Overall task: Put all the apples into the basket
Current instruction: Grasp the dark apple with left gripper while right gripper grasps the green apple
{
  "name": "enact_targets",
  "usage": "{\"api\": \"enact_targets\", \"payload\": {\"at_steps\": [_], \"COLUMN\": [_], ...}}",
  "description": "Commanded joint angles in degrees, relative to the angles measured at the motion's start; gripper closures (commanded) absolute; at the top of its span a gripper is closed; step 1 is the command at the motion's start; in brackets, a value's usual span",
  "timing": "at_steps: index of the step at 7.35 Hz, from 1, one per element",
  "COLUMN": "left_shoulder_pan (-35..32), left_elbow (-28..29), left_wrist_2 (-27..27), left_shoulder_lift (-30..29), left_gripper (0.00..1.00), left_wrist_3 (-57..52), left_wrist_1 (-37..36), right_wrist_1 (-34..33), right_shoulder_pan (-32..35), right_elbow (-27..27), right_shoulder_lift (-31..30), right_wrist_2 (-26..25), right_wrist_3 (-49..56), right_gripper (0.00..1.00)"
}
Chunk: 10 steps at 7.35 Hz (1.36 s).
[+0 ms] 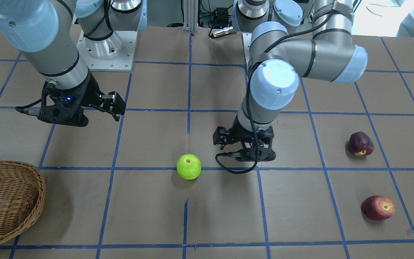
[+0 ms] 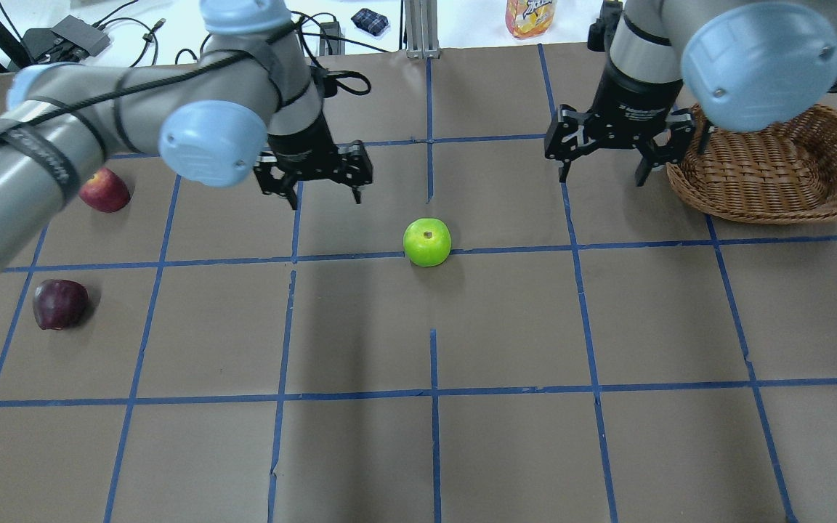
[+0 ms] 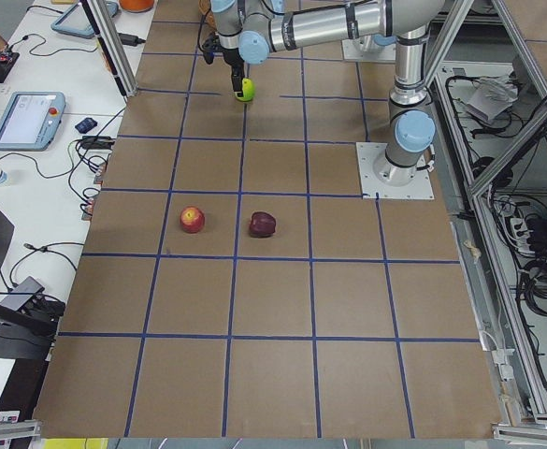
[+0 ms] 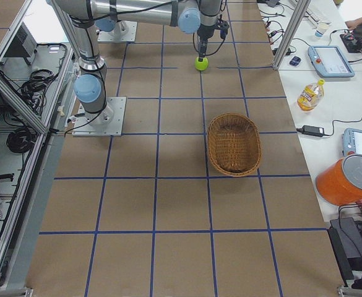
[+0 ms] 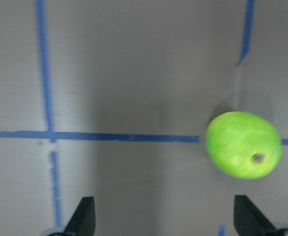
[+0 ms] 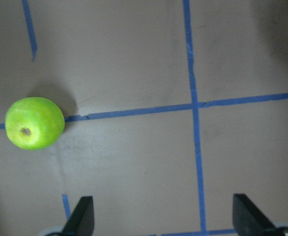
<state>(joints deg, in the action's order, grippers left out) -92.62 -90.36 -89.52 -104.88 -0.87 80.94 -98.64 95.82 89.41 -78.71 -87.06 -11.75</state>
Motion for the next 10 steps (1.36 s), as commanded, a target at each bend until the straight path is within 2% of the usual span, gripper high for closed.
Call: {"api": "enact_targets", "payload": {"at_steps": [1,2,4,6,7,9,10], "left_shoulder_pan": [11.27,16.02,24.29,33.33,36.51,39.08,39.09], "left_elbow": [-0.43,-1.65,-4.37,-7.44,-10.77,-18.85,-20.37], "left_wrist_2": [-7.02,-8.55,-8.48,-8.04,-7.95,-7.78,-7.95], "left_shoulder_lift": [4.23,4.85,5.47,3.20,2.14,-0.23,-1.37], "left_gripper": [0.00,0.00,0.00,0.00,0.00,0.00,0.00], "left_wrist_3": [-17.17,-21.32,-33.17,-46.42,-51.11,-54.85,-54.76], "left_wrist_1": [3.95,3.70,1.69,-6.71,-12.94,-26.83,-28.19], "right_wrist_1": [-11.61,-16.01,-17.28,-20.60,-20.71,-20.71,-20.80], "right_shoulder_pan": [7.07,8.75,11.57,12.37,12.55,12.55,12.98], "right_elbow": [0.32,0.33,0.07,-0.11,-0.29,-0.29,-0.46], "right_shoulder_lift": [7.04,10.47,13.92,17.17,18.14,19.72,20.34], "right_wrist_2": [0.50,0.14,0.40,0.93,0.93,1.37,1.72], "right_wrist_3": [-11.75,-16.24,-19.63,-21.64,-21.48,-21.47,-21.30], "right_gripper": [0.00,0.00,0.00,0.00,0.00,0.00,0.00]}}
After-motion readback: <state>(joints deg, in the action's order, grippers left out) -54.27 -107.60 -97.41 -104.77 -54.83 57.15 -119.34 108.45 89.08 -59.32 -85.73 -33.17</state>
